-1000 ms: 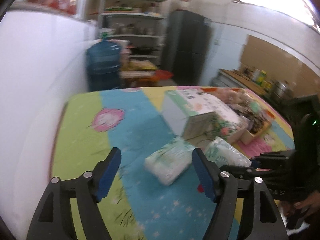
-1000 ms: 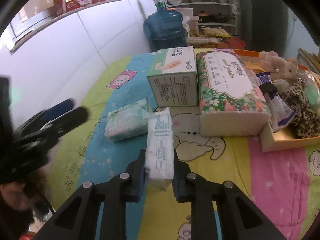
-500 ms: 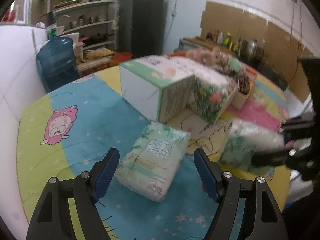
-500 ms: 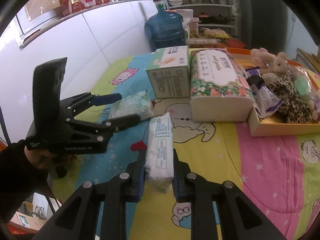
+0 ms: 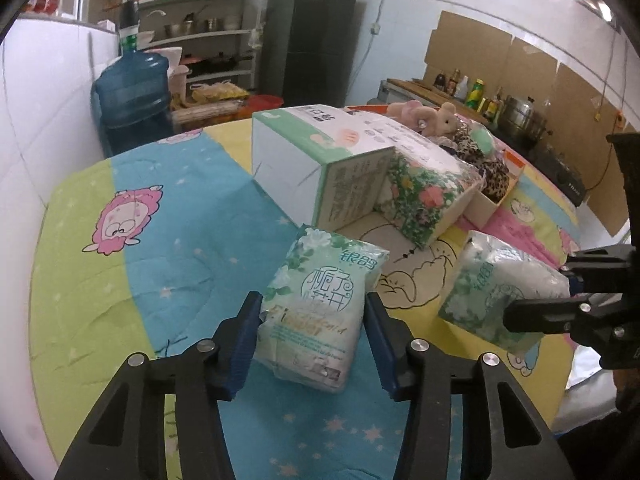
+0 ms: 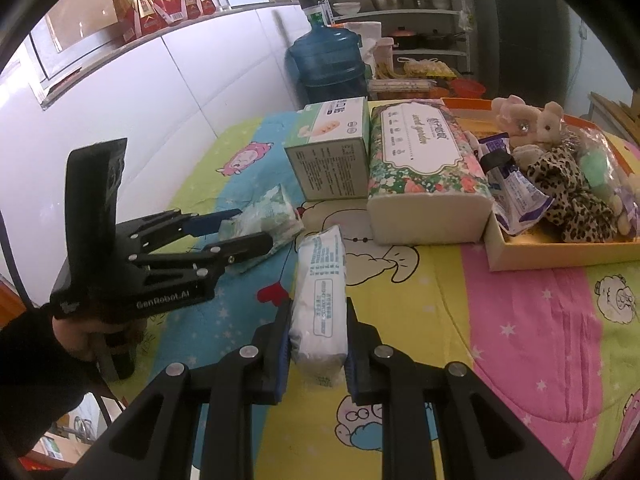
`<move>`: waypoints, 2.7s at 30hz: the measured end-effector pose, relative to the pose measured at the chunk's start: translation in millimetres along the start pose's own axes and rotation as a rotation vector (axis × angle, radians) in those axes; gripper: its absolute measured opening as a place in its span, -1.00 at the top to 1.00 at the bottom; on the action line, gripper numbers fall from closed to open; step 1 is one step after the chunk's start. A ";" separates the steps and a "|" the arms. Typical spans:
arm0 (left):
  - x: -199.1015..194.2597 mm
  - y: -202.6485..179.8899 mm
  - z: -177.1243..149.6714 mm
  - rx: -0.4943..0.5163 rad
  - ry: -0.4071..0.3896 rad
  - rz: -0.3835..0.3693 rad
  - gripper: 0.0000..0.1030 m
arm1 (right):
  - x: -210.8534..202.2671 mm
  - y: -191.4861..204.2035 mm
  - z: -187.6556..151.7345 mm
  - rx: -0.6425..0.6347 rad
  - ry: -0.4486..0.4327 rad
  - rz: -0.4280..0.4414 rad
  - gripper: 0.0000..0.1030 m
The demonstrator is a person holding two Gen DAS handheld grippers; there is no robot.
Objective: Organize soft objects
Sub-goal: 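Grasp the green-print tissue pack with the left gripper while the right gripper grasps the white tissue pack, then carry both tissue packs with both grippers over the box lid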
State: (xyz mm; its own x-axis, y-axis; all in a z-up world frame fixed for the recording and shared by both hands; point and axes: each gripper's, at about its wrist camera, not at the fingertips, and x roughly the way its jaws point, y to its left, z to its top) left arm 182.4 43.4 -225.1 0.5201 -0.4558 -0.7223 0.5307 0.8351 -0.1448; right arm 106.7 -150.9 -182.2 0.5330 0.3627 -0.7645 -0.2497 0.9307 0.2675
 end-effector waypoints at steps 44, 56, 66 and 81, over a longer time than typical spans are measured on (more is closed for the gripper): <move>-25.4 -125.9 89.9 0.001 -0.131 -0.097 0.00 | -120.5 -95.8 11.7 0.136 -0.209 -0.218 0.56; 8.4 -168.8 123.4 -0.015 -0.121 -0.124 0.00 | -140.7 -157.3 24.8 0.175 -0.224 -0.260 0.56; 42.3 -195.4 152.3 -0.067 -0.123 -0.099 0.00 | -141.3 -209.8 45.6 0.152 -0.212 -0.238 0.56; 94.7 -231.4 206.8 -0.142 -0.144 -0.007 0.00 | -122.2 -281.5 88.7 0.077 -0.187 -0.150 0.56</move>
State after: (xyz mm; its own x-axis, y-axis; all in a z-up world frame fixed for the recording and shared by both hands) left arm 247.2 -256.7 -120.1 0.6128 -0.4923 -0.6182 0.4399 0.8624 -0.2507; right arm 183.6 -452.9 -112.1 0.7017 0.2163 -0.6789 -0.0983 0.9731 0.2085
